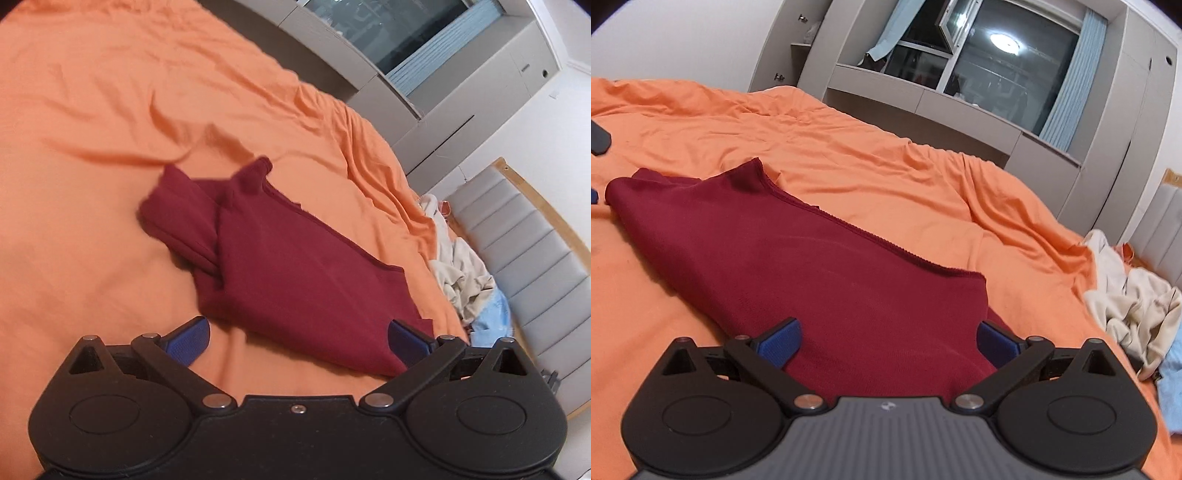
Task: Fold small clothes
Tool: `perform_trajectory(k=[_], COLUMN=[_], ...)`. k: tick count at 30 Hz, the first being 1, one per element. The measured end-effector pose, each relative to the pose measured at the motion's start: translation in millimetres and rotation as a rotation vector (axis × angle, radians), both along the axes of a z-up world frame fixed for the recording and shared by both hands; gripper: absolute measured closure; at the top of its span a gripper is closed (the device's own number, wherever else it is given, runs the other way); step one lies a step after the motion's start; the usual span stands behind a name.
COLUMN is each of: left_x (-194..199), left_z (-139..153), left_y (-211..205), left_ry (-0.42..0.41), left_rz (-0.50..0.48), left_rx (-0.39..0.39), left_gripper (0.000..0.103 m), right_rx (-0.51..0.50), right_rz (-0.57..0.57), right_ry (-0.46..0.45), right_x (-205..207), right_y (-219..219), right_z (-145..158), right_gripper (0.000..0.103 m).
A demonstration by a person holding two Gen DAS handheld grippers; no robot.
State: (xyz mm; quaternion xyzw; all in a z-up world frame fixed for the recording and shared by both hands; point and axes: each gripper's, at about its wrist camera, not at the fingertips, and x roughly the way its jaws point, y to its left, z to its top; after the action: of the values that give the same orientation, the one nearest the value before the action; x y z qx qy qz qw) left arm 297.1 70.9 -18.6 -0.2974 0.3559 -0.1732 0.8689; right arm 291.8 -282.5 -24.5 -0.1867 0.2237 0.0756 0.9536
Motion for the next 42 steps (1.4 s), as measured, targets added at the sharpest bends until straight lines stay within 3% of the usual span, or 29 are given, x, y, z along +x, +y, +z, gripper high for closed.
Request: perform_trajectory(k=[6, 18, 25, 33, 39, 42], left_x=[20, 40, 43, 40, 40, 38], left_z=[-12, -19, -20, -21, -21, -21], left_y=[-1, -28, -34, -34, -33, -30], left_ry=[0.031, 0.008, 0.011, 0.009, 0.010, 0.004], left_rz=[0.081, 0.213, 0.201, 0.197, 0.205, 0.217], left_rx=[-0.045, 0.065, 0.132, 0.140, 0.128, 0.107], left_gripper=[0.001, 0.001, 0.001, 0.001, 0.001, 0.001], right_rx=[0.011, 0.029, -0.001, -0.001, -0.018, 0.029], right_rz=[-0.001, -0.003, -0.003, -0.003, 0.036, 0.083], right_ry=[0.005, 0.042, 0.033, 0.031, -0.032, -0.034], right_x=[2, 5, 4, 3, 4, 12], right_y=[-3, -8, -3, -3, 11, 22], right_z=[-1, -12, -17, -16, -7, -2], right_gripper=[0.000, 0.000, 0.000, 0.000, 0.000, 0.000])
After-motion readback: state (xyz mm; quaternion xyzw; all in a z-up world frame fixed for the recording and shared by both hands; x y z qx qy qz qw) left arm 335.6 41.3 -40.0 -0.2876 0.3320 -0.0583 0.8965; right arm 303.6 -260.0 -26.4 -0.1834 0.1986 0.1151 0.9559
